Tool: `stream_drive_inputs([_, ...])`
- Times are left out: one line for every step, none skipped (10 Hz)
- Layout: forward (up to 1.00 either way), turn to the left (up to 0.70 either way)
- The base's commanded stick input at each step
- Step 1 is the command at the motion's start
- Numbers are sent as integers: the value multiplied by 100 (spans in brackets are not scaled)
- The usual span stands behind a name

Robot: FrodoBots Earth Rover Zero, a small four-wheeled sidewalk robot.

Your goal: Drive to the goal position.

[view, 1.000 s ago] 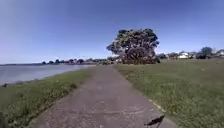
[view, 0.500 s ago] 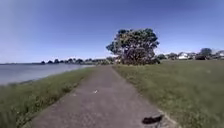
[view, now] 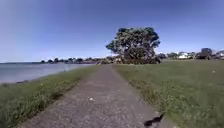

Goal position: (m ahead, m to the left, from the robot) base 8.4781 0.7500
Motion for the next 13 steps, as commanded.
stream_drive_inputs([70, 0])
stream_drive_inputs([70, 0])
stream_drive_inputs([70, 0])
stream_drive_inputs([70, 0])
stream_drive_inputs([70, 0])
stream_drive_inputs([70, 0])
stream_drive_inputs([70, 0])
stream_drive_inputs([70, 0])
stream_drive_inputs([70, 0])
stream_drive_inputs([70, 0])
stream_drive_inputs([70, 0])
stream_drive_inputs([70, 0])
stream_drive_inputs([70, 0])
